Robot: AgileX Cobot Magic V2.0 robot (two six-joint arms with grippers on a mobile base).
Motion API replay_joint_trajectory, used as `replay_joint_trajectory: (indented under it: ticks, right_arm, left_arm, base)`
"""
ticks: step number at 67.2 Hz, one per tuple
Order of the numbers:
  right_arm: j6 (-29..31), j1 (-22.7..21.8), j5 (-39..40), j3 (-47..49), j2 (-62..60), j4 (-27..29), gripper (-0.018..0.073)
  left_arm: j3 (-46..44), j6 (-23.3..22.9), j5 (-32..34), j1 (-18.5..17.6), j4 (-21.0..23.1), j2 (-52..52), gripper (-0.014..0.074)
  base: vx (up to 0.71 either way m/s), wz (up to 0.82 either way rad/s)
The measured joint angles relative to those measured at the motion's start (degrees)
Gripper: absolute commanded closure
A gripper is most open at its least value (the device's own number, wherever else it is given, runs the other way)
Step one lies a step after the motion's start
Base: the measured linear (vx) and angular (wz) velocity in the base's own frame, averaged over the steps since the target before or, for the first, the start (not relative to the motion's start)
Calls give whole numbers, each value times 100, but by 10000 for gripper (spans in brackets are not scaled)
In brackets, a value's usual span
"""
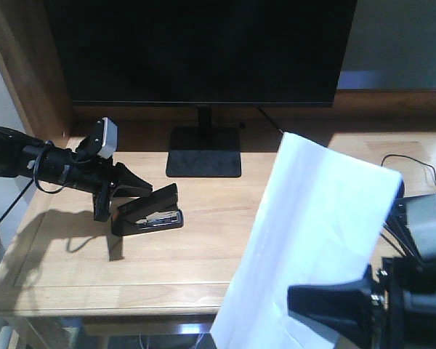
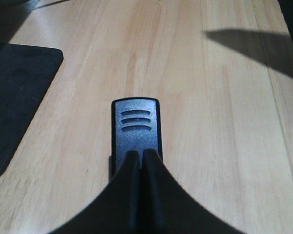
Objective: Grab stapler and paper to desk for stapling
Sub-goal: 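Bring the right gripper with the white paper down over the desk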
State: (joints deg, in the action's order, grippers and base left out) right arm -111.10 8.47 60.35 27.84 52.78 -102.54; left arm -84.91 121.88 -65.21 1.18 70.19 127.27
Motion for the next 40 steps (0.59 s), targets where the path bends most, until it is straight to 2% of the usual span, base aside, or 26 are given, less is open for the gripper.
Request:
replay_joint_trajectory:
  ticks: [17, 30, 40]
  right_arm:
    - [-143, 84, 107, 702, 1272, 0, 564]
    - [-160, 930, -478, 1269, 2077, 0, 564]
    - [-430, 1470, -1081, 1706, 2673, 0, 564]
  left_arm:
    - [0, 0, 0, 0, 0, 0, 604]
    - [0, 0, 0, 0, -7, 0, 604]
    - [0, 0, 0, 0, -7, 0, 604]
  base:
    - [0, 0]
    - [0, 0]
    - [0, 0]
